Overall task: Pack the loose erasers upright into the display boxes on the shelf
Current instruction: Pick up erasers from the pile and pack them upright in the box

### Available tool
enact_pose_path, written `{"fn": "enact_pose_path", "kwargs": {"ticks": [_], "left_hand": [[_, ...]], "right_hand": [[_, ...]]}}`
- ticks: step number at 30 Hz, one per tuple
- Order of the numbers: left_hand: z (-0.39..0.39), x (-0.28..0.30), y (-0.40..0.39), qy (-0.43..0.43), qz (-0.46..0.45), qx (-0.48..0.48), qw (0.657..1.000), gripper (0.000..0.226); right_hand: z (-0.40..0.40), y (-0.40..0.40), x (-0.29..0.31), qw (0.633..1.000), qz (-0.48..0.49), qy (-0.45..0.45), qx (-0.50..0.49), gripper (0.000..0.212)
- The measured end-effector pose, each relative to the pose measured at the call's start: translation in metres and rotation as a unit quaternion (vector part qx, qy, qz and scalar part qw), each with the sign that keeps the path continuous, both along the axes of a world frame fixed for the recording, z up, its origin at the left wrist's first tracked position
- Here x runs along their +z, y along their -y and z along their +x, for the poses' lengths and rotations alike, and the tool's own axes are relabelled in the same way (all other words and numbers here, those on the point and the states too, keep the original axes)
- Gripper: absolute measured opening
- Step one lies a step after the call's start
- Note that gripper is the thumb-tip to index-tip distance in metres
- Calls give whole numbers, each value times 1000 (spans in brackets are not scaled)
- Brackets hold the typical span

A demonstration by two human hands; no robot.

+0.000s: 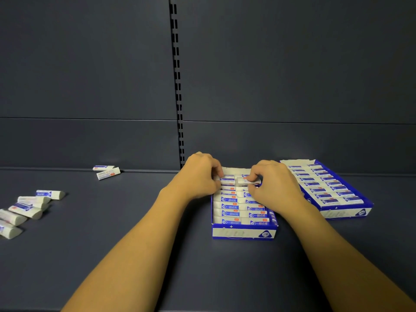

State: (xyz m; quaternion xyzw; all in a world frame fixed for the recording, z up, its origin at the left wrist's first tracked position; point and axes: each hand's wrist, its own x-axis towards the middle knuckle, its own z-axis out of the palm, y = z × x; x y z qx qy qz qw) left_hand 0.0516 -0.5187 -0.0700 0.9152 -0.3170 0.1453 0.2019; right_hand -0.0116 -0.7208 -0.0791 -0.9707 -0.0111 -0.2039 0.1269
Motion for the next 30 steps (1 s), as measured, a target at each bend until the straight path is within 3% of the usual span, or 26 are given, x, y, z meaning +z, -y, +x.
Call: {"fn": "enact_pose_path", "kwargs": {"ticks": [5, 30], "left_hand": [[-1, 1, 1, 3, 4, -5, 1000, 22], [-1, -2, 3, -7, -4, -16, 1000, 8]], "right_hand": [[0, 0, 0, 1000, 2, 5, 1, 15], [6, -3, 3, 999, -19, -44, 10, 15]]}}
